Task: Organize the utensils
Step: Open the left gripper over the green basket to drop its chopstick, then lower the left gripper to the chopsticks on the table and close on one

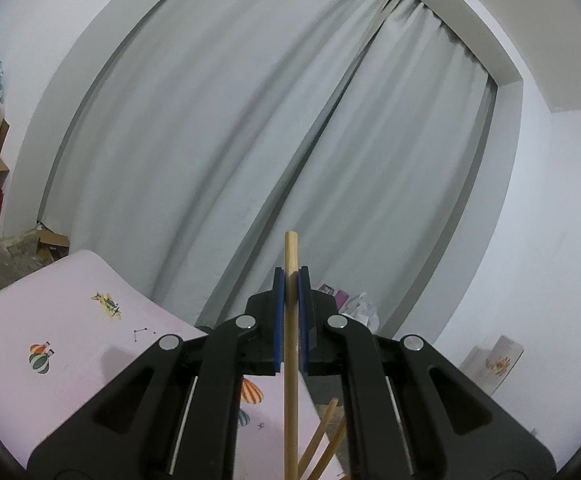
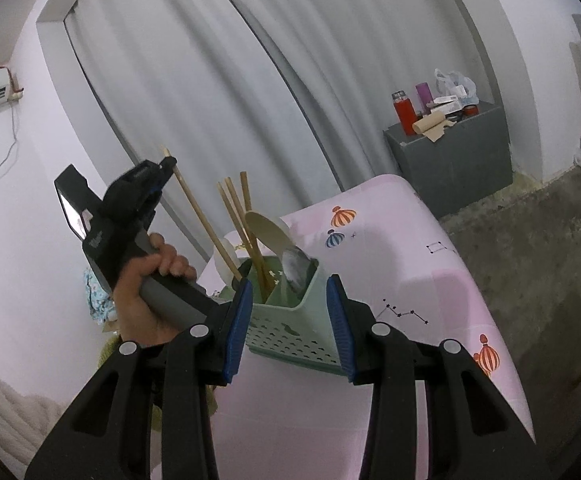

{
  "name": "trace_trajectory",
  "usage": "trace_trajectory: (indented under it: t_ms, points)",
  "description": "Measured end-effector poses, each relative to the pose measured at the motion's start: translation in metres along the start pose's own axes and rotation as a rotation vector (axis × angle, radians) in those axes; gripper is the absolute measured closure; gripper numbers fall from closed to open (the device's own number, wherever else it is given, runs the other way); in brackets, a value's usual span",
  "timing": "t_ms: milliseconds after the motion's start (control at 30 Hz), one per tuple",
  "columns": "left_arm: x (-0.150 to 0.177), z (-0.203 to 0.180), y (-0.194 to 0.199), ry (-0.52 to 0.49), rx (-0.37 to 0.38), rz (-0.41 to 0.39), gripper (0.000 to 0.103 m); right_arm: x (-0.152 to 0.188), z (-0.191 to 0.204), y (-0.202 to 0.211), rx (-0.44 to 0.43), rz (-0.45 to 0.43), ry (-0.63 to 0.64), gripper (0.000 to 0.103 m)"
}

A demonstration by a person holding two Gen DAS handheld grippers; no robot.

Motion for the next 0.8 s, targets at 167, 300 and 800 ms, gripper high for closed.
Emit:
trace_trajectory:
  t_ms: [167, 300, 800]
  points:
    - [0.009, 0.0, 0.006, -0.04, -0.004, 0.013, 0.098, 0.0, 0.0, -0.002, 0.0, 0.007, -0.008, 0.065]
    - [0.01, 0.0, 0.018, -0.047, 0.015, 0.056, 0.086, 0.0, 0.006, 0.0, -0.001, 0.005, 0.001, 0.065]
    - [-0.014, 0.023, 0.143, -0.275, -0.008, 0.24, 0.039, 0.011, 0.043, 0.027, -0.067, -0.009, 0.06, 0.065]
Point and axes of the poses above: each gripper's, at about its wrist camera, not at the fingertips, and y roughly against the way its jaws point, z to its left, x to its underside, the point moved 4 cm from there along -y, roughly the way its jaws point, and after that the axes turned 9 degrees about x, right-handed, at the moved point
